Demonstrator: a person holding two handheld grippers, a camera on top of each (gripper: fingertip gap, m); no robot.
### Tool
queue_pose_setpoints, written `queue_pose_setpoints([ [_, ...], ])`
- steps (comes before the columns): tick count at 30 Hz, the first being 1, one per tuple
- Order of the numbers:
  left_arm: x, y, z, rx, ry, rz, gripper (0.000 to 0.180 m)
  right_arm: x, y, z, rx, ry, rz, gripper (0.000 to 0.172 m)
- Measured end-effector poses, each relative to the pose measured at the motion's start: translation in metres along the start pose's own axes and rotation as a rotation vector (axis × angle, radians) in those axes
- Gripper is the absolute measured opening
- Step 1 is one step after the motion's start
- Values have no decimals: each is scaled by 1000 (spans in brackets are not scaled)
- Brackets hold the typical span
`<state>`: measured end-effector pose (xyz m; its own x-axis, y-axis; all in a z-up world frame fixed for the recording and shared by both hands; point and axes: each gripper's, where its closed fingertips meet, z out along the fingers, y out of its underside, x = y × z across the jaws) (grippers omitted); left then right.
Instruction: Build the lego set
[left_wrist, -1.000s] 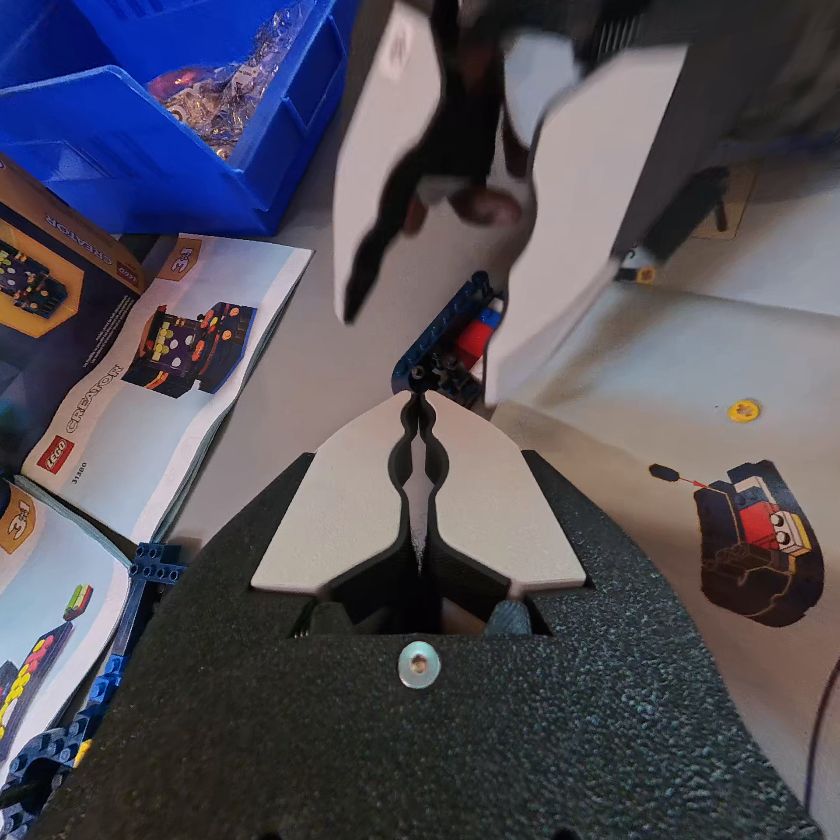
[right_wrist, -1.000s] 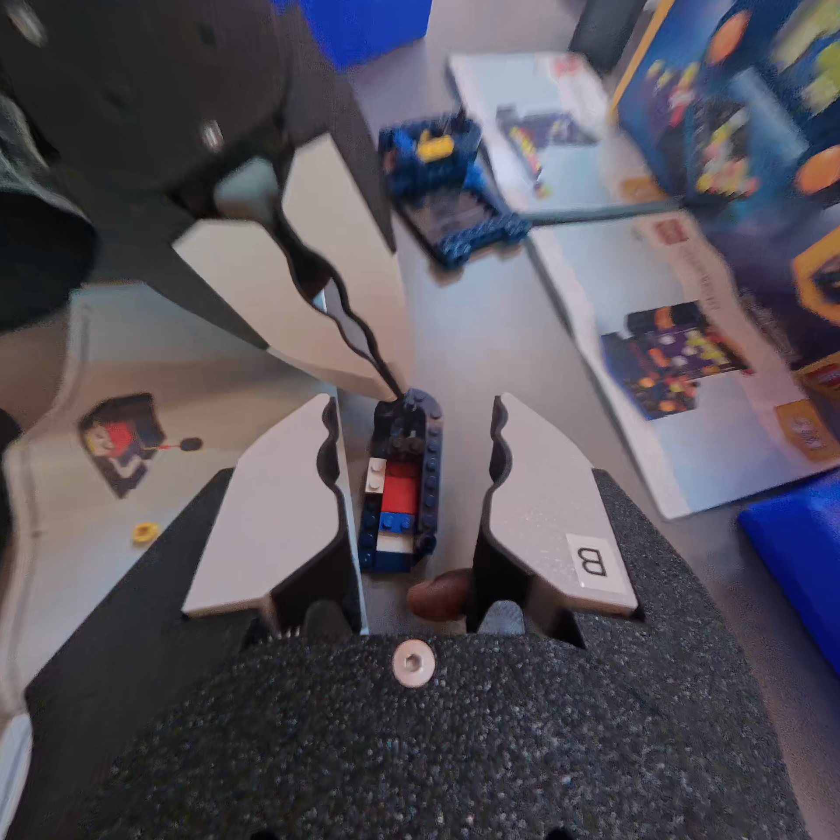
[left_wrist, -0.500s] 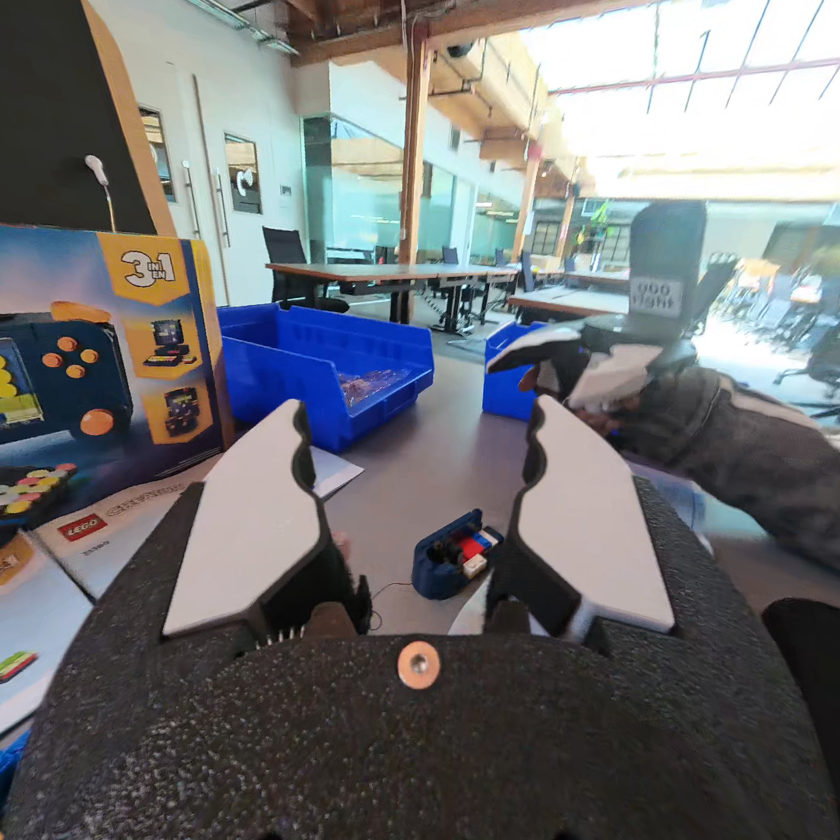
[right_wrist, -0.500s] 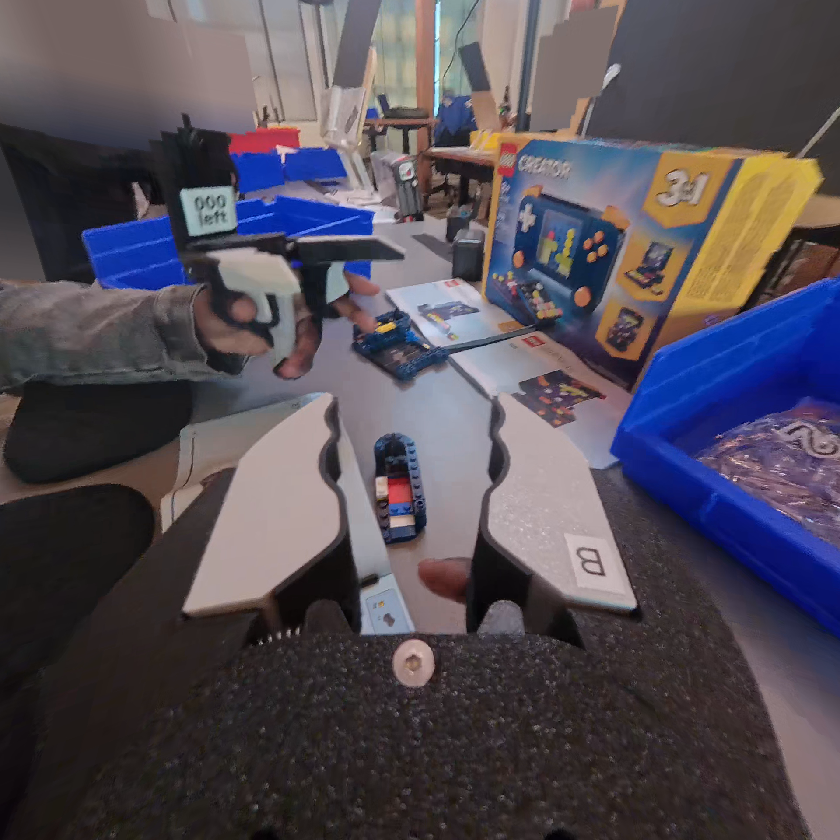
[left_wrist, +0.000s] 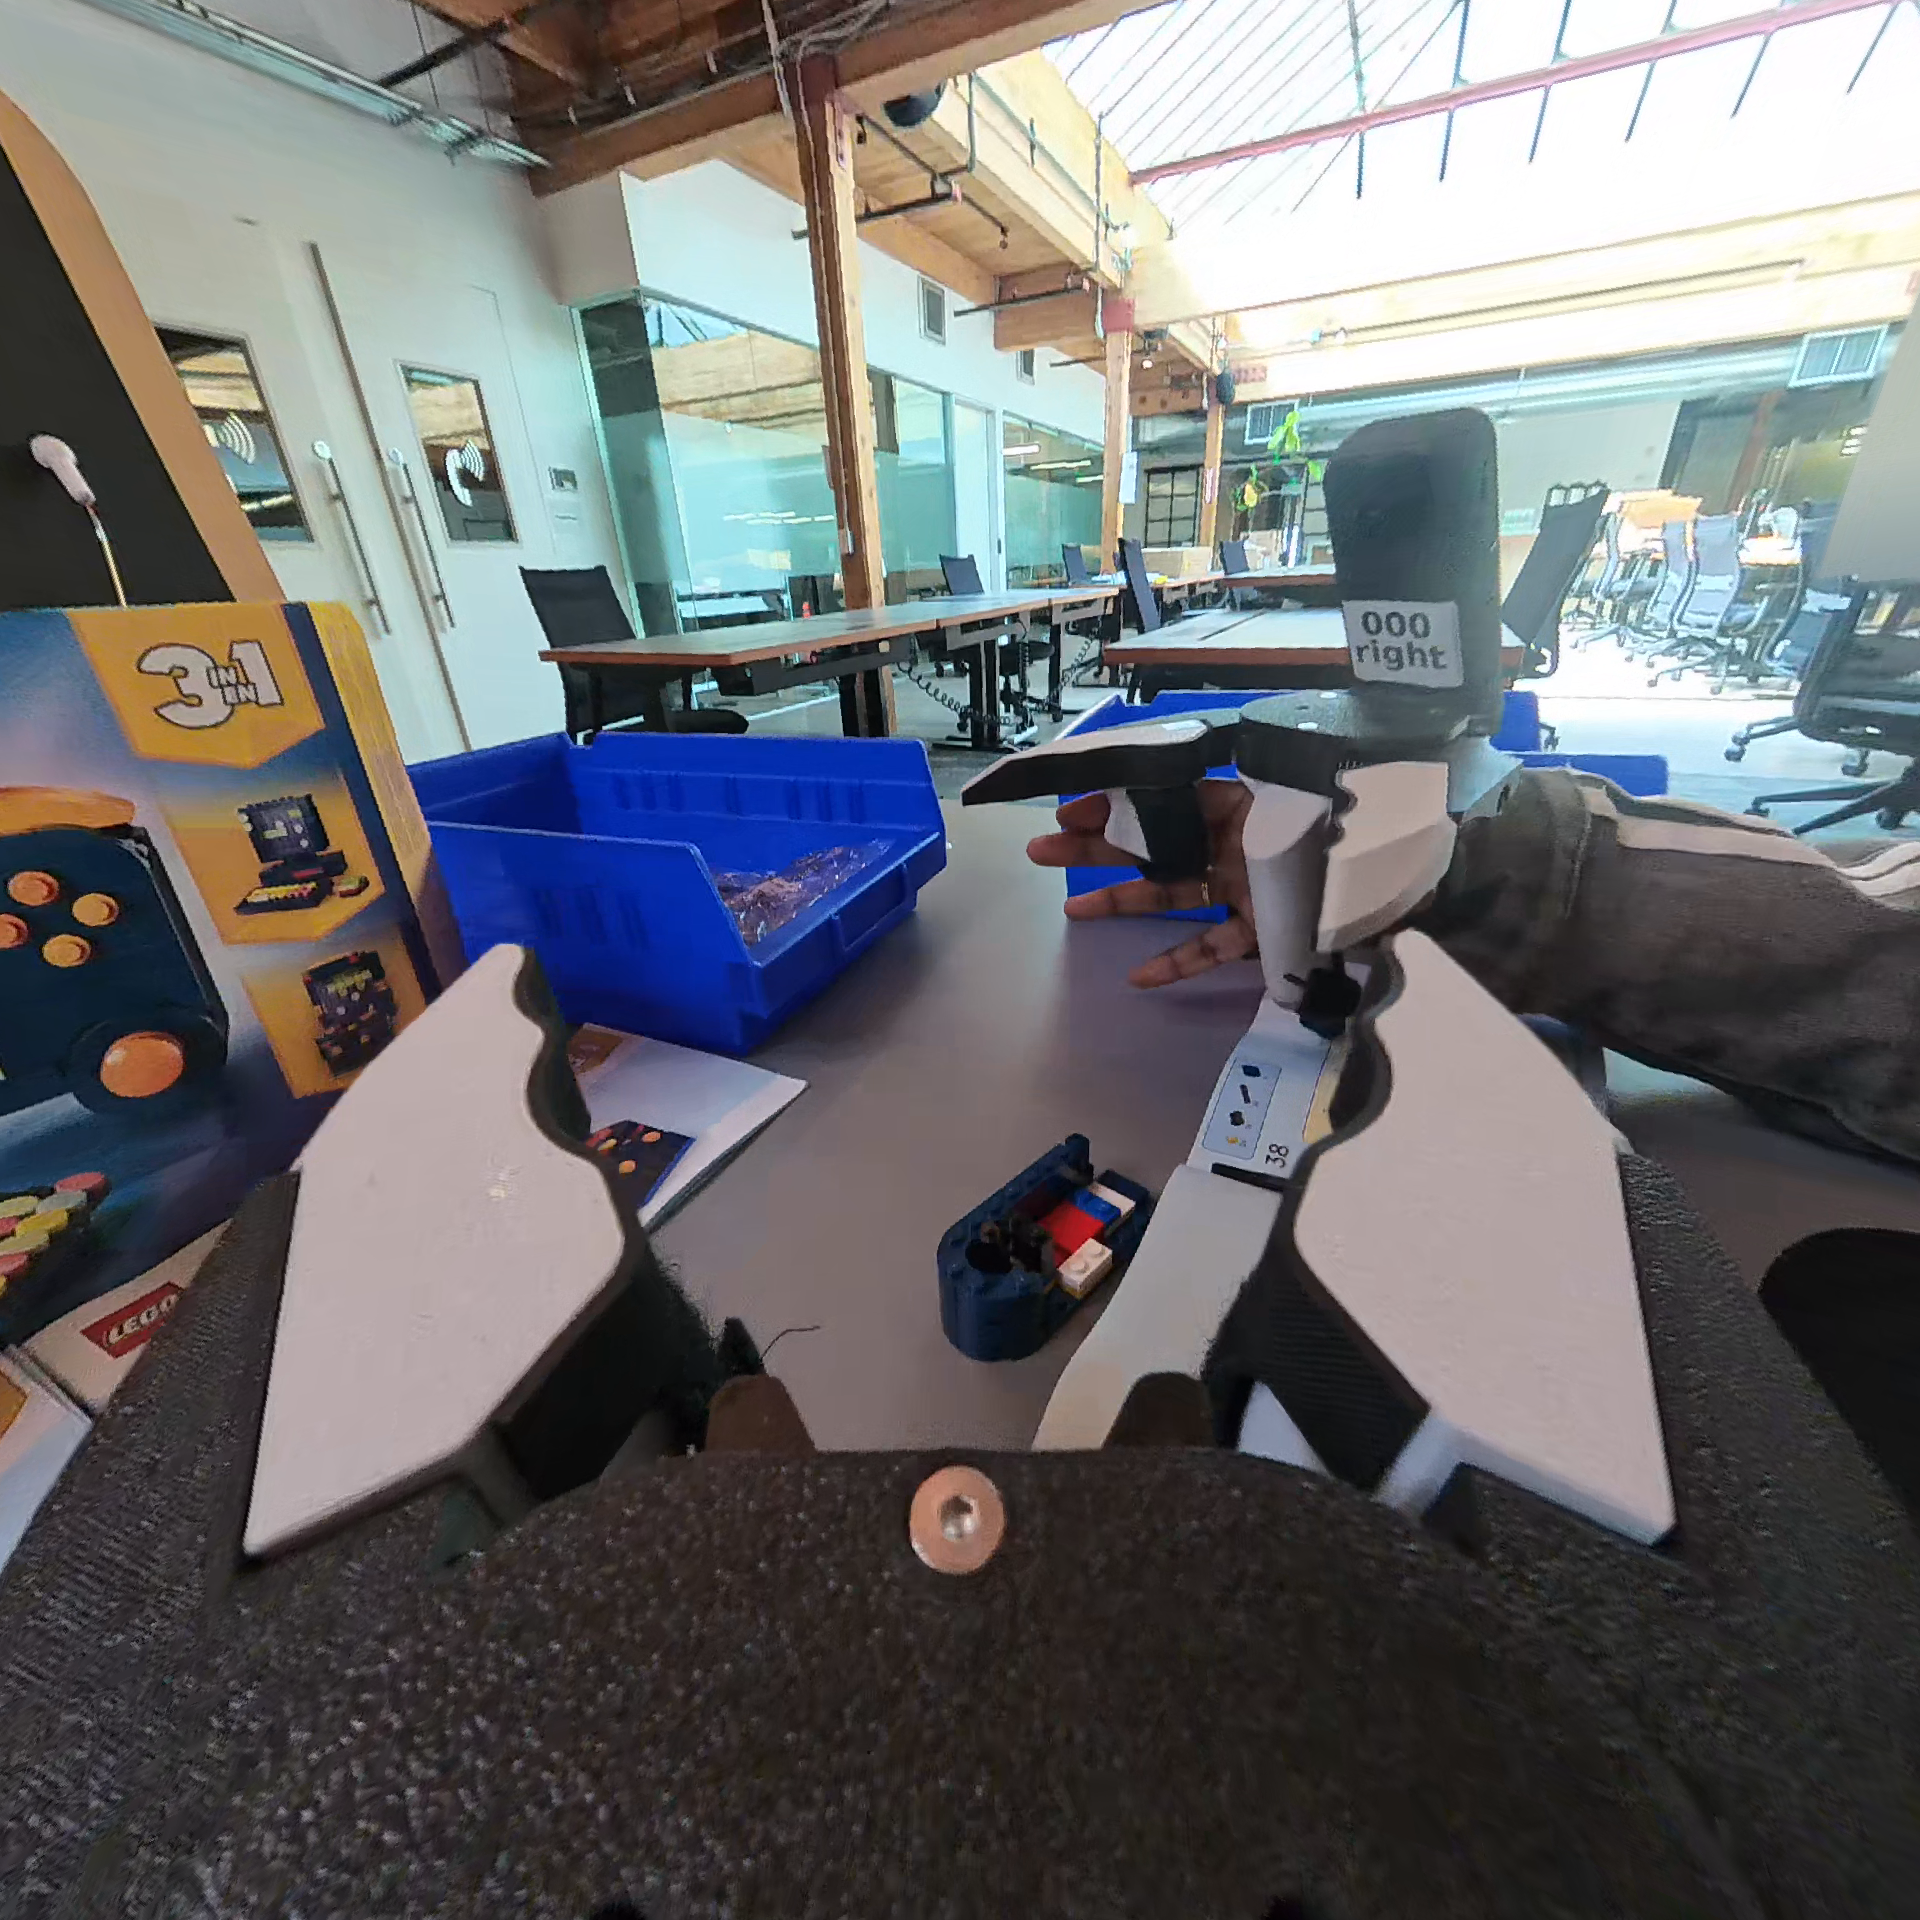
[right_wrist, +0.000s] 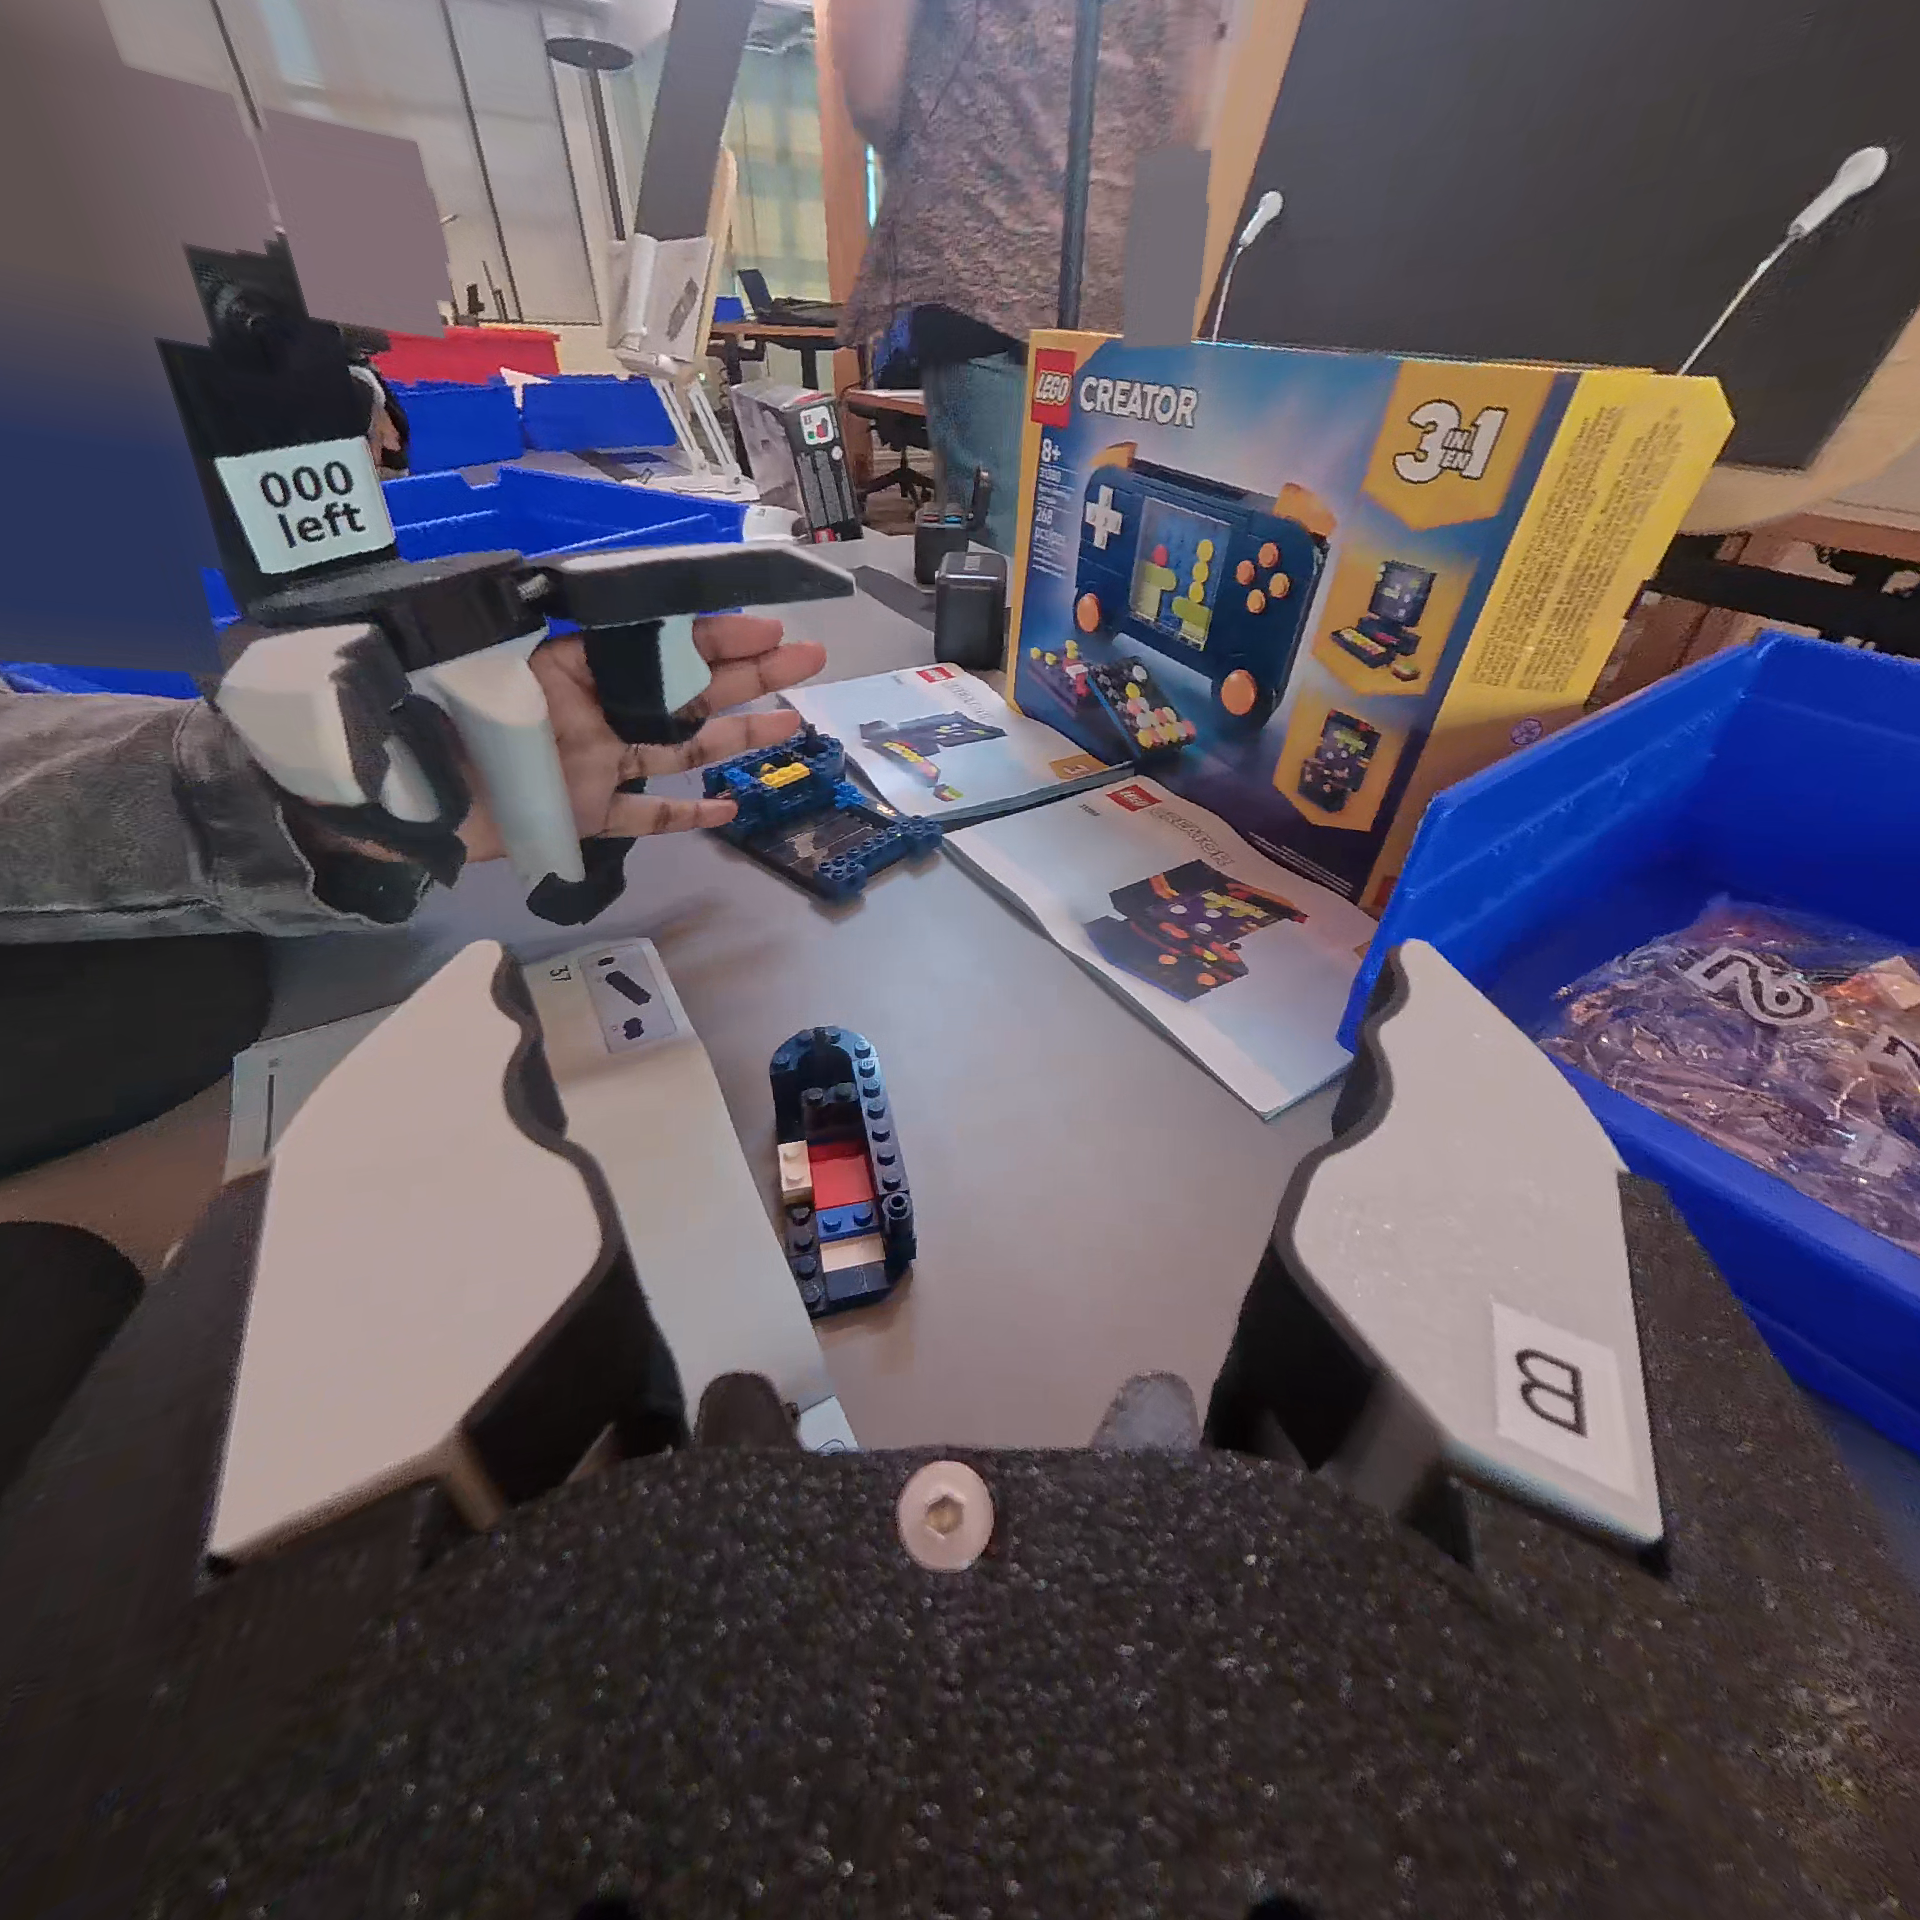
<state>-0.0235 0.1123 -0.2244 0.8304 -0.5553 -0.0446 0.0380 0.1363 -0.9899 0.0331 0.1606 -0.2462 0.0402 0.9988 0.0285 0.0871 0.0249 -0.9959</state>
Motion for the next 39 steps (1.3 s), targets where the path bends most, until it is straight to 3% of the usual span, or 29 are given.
queue_pose_setpoints([
  [10, -11, 7, 0, -24, -44, -62, 141, 11, -9, 0, 90, 50, 97, 143],
  [15, -11, 10, 0, -36, -43, -47, 133, 13, -4, 3, 71, 89, 30, 123],
  [17, -12, 10, -1, -34, -52, -29, 130, 18, -8, 1, 99, 119, 35, 123],
  [19, -20, 17, -1, -75, -91, -11, 126, 26, -12, -2, 128, 169, 56, 127],
  [21, -36, 38, -4, -202, -179, 0, 117, 37, -13, -8, 147, 224, 78, 124],
  [23, -44, 62, -8, -350, -215, 27, 110, 52, -9, -15, 138, 308, 110, 97],
  [24, -43, 62, -8, -354, -206, 54, 100, 57, -6, -20, 123, 340, 125, 67],
  [25, -43, 57, -8, -323, -212, 103, 83, 61, -3, -25, 107, 363, 132, 21],
  [26, -42, 51, -9, -295, -214, 160, 66, 65, -3, -30, 114, 385, 133, 0],
  [28, -38, 46, -10, -278, -195, 205, 27, 67, -6, -34, 143, 388, 134, 0],
  [30, -37, 43, -10, -258, -192, 171, 5, 66, -8, -35, 152, 382, 132, 0],
  [39, -50, 35, -17, -245, -274, 220, 1, 67, -4, -33, 104, 420, 53, 0],
])
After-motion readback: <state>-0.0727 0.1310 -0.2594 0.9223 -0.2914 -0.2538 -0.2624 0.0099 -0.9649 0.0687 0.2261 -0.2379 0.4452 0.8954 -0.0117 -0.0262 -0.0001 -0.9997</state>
